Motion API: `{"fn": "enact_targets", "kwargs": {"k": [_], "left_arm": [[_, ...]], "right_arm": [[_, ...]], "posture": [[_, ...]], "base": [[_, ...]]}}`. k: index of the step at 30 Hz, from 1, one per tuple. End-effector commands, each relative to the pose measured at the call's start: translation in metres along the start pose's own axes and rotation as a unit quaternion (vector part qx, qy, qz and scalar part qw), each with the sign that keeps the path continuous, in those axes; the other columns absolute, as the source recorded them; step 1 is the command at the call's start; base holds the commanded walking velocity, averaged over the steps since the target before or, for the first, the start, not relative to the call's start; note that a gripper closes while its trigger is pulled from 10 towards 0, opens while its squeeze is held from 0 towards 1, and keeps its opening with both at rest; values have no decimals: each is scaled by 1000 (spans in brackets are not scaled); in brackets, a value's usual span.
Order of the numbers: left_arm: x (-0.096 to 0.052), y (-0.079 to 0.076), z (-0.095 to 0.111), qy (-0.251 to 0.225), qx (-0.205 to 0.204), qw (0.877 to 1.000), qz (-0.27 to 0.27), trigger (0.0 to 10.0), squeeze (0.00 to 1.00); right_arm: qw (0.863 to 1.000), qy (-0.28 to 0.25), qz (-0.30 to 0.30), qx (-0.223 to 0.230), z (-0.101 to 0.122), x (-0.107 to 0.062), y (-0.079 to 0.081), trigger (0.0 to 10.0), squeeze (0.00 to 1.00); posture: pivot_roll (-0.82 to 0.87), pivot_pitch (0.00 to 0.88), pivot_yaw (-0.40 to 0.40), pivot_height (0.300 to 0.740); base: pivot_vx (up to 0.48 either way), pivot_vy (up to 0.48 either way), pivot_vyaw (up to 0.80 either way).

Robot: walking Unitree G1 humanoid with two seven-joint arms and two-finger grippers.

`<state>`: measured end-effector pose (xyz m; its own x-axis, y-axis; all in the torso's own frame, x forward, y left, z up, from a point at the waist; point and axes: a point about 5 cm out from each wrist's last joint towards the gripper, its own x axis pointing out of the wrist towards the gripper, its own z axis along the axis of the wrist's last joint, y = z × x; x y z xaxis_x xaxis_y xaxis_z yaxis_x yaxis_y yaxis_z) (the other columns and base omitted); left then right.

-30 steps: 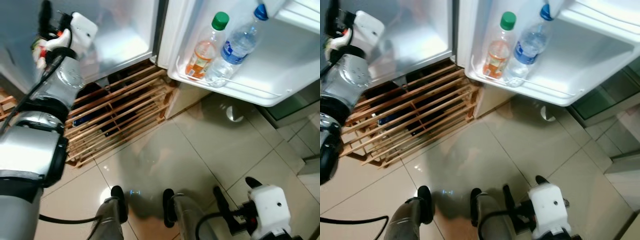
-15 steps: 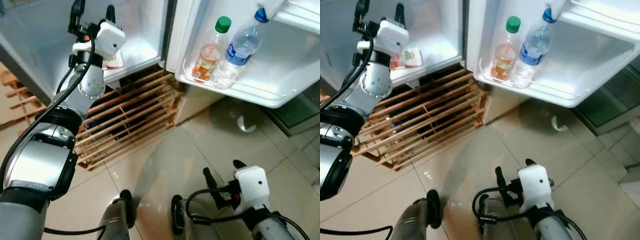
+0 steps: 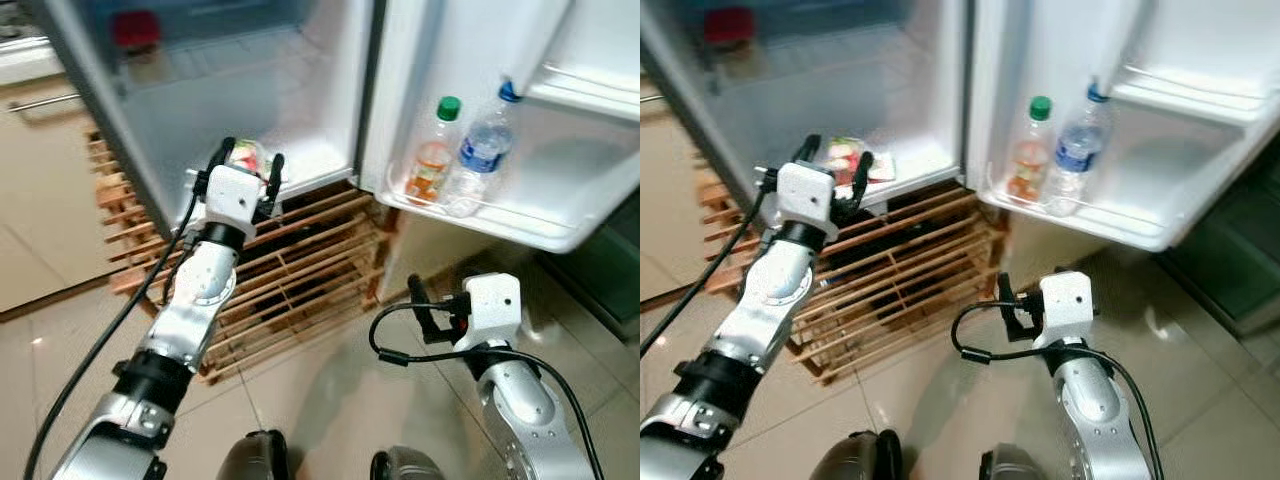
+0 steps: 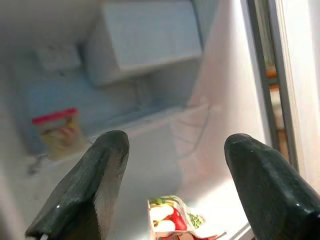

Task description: Restocking fridge

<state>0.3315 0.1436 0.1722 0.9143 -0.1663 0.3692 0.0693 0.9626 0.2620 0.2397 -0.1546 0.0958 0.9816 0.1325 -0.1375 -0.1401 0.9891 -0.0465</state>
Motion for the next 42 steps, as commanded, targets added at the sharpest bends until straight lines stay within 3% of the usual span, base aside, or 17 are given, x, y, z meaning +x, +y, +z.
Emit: {"fn": "enact_targets", "kwargs": {"k": [1, 3, 5, 8, 11, 19, 23, 30, 36, 42], "left_arm": [[-2, -4, -2, 10, -13, 1000, -10, 10000, 0], [-19, -10, -16, 50, -67, 996, -10, 10000, 0], [-23, -10, -19, 58, -79, 995, -8, 10000, 0], [-47, -13, -34, 97, -111, 989, -25, 10000, 0], [-62, -12, -42, 132, -101, 986, -31, 10000, 0], [-46, -9, -45, 150, -97, 984, -23, 10000, 0], [-44, 0, -53, 178, -72, 981, 12, 10000, 0], [-45, 4, -50, 169, -63, 983, 24, 10000, 0], [-39, -16, -40, 144, -85, 986, 7, 10000, 0], [-31, -20, -37, 138, -86, 986, 21, 10000, 0]], "right_arm": [[1000, -11, -12, 7, 2, 2, -5, 10000, 12], [999, -15, -25, 18, 2, 12, -9, 10000, 16], [999, -14, -28, 19, 2, 14, -9, 10000, 16], [999, -13, -31, 20, -2, 16, -11, 10000, 8], [1000, -1, -27, 5, -13, 13, -14, 10000, 8], [999, 39, -14, -12, -37, 17, -20, 10000, 24], [999, 43, 24, -19, -42, 23, -9, 10000, 12], [998, 38, 41, -23, -41, 28, -3, 10000, 4], [996, 20, 69, -48, -34, 35, -3, 10000, 4], [998, 19, 58, -22, -28, 48, -8, 10000, 12]], "posture": [[-113, 0, 45, 727], [-101, 0, 46, 727], [-101, 0, 46, 727], [-95, 0, 45, 727], [-91, 0, 40, 727], [-82, 0, 37, 727], [-62, 0, 24, 727], [-45, 0, -1, 727], [-60, 0, -20, 727], [-41, 0, -47, 727]], "base": [[0, 0, 0], [0, 0, 0], [0, 0, 0], [0, 0, 0], [0, 0, 0], [0, -418, 494], [0, 0, 0], [0, 0, 0], [373, 0, 0], [480, 0, 0]]}}
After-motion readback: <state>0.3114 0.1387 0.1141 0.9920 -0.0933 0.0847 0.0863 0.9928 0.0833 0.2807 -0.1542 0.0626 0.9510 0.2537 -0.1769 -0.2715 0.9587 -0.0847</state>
